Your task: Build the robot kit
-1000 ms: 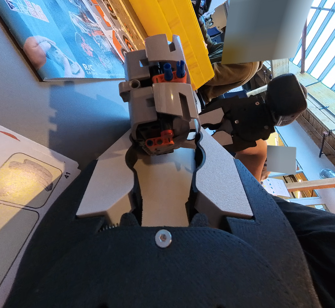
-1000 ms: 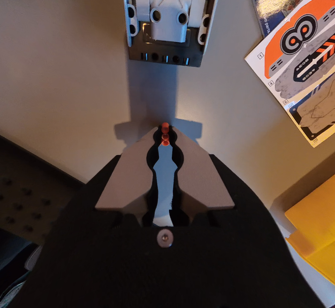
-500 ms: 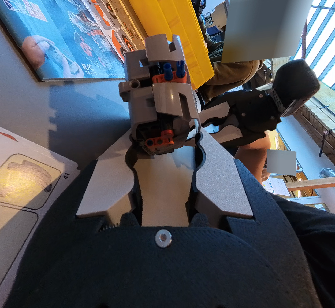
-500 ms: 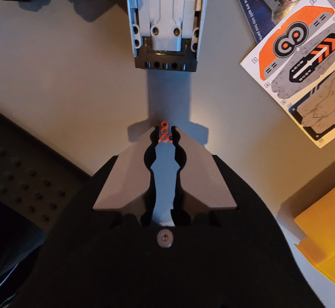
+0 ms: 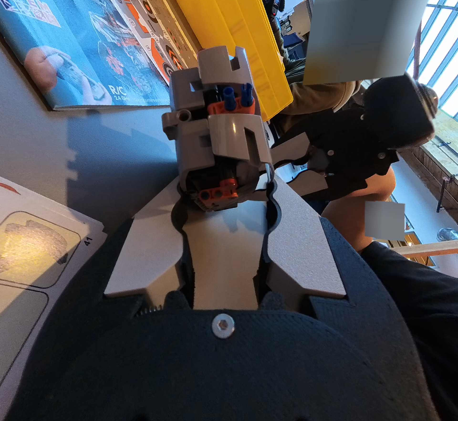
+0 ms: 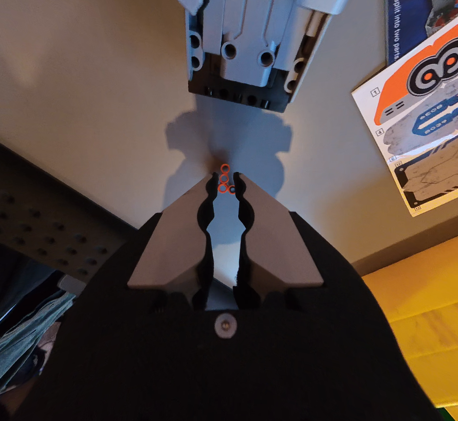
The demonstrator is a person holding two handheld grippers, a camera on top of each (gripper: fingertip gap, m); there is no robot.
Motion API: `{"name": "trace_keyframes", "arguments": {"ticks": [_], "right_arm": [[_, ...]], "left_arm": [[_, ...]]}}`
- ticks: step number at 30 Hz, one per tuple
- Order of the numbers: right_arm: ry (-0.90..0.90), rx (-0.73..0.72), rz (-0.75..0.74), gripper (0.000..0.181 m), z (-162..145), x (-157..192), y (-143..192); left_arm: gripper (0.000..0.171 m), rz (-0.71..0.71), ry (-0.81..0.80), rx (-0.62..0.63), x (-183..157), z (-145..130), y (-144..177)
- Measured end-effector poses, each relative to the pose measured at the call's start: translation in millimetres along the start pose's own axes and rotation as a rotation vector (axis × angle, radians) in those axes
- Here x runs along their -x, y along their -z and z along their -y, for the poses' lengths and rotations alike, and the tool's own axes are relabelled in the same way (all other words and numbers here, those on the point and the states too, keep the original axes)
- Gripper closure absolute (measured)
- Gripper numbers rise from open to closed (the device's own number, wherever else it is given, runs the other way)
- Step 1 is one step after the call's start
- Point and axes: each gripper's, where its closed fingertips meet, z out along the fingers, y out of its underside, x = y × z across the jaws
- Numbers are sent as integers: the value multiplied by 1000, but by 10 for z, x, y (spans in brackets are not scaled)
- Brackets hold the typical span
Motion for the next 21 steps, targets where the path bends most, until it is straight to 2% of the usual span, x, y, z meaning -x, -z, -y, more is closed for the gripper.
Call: {"name": "trace_keyframes", "arguments": {"ticks": [6, 10, 12, 16, 19, 21], "right_arm": [[5, 53, -14, 176, -44, -23, -66], [-5, -18, -18, 176, 4, -37, 20], [-51, -209, -17, 177, 182, -87, 199], [-134, -853, 44, 177, 679, -132, 795], [-121, -1101, 73, 178, 754, -116, 892], [-124, -1133, 81, 177, 759, -129, 817]], "left_arm": [[111, 1, -2, 2, -1, -1, 1], [111, -2, 3, 0, 1, -1, 1], [111, -5, 7, -1, 4, 0, 2], [112, -7, 10, -2, 6, -1, 1], [112, -14, 19, -1, 6, -8, -6], [112, -16, 21, 1, 5, -17, -10]]}}
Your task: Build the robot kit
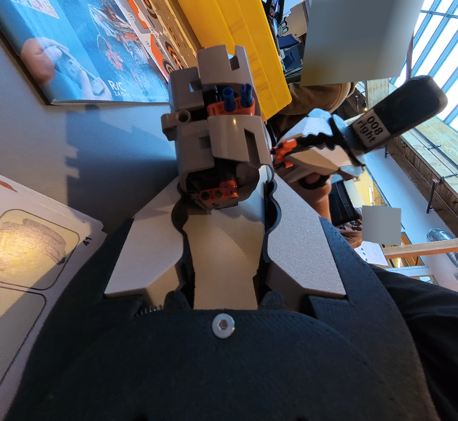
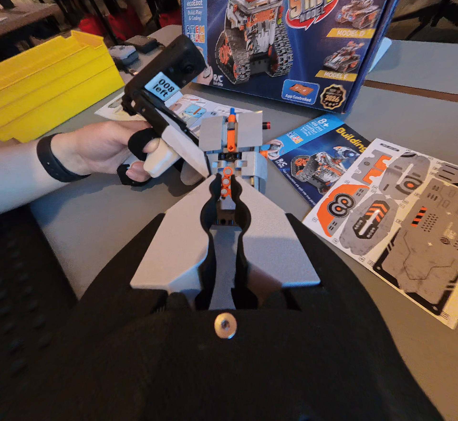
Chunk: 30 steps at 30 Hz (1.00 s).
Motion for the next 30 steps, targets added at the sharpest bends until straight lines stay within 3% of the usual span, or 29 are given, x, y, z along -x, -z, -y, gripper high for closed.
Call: {"name": "trace_keyframes", "arguments": {"ticks": [9, 30], "right_arm": [[256, -2, -57, 177, -198, 0, -161], [231, 77, -60, 177, -226, -43, -223]], "left_arm": [[112, -7, 10, 2, 7, -4, 0], [113, 16, -7, -5, 15, 7, -5]]}}
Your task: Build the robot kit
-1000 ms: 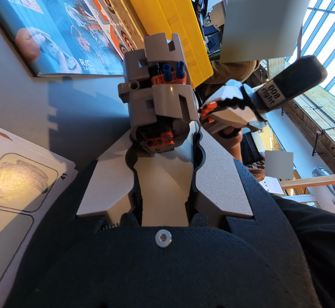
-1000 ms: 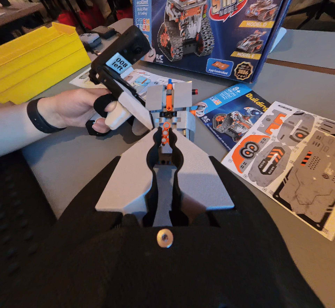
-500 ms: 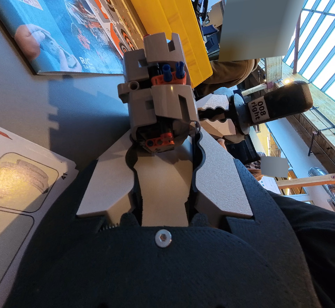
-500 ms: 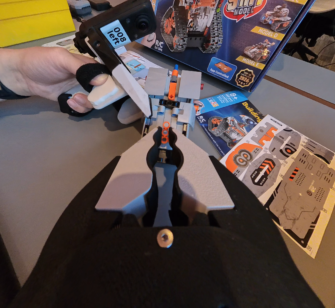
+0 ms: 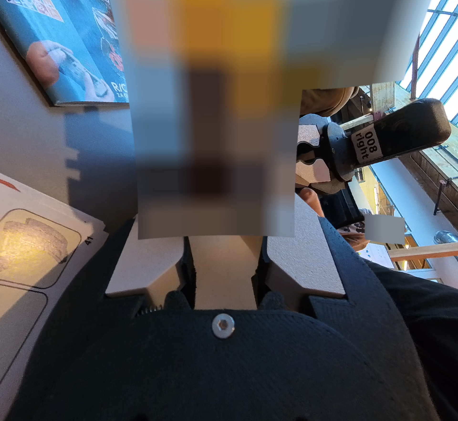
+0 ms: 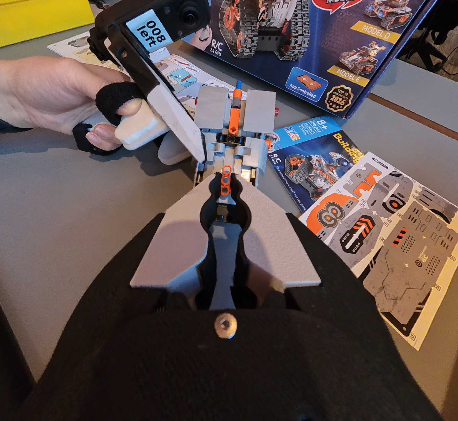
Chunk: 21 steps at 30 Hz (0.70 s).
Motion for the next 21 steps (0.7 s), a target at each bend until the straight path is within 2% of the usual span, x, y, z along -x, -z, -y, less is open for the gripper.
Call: {"name": "trace_keyframes", "arguments": {"ticks": [21], "right_arm": [[82, 15, -21, 175, -17, 11, 4]], "left_arm": [[114, 34, -39, 1, -6, -5, -11]]}}
